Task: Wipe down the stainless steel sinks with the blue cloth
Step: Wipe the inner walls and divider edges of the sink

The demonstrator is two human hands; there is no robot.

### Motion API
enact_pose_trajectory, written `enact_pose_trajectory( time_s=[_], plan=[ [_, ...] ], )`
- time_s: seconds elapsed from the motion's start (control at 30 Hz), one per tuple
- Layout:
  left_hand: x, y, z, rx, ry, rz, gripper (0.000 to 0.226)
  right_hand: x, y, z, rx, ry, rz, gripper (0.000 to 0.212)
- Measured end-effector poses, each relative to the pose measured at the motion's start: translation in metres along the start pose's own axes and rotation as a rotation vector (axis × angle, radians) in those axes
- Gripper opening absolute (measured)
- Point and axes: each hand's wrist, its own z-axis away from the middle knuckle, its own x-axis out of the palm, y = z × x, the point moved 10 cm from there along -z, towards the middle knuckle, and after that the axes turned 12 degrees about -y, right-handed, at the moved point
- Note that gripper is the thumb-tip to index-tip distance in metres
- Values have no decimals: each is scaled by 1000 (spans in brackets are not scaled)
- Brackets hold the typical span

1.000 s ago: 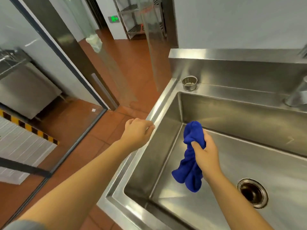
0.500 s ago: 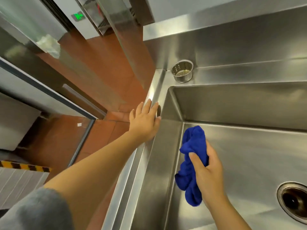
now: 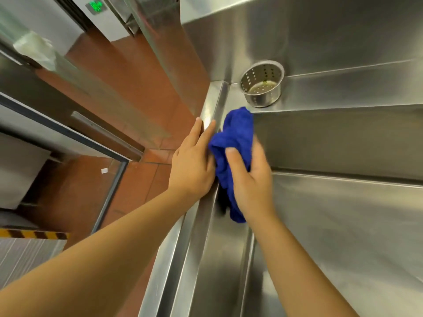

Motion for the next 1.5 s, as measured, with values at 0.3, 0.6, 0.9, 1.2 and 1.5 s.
enact_pose_trajectory(
  time_s=[0.3,0.6,0.9,1.2,1.5],
  plan=[
    [2,1,2,-25,11,-91,52,-16,105,-11,296,163,-39,17],
    [2,0,1,-32,27,-93,56,-12,101,-13,198,76,-24,28],
    [2,0,1,-54,4,-71,57,-1,72,-4,122,18,-35,19],
    [2,0,1,-64,-7,-96,55,-36,177,11,409,178,25,24],
    [1,3,3,-67,-1,-98,53,-22,130,0,179,116,38,23]
  ],
)
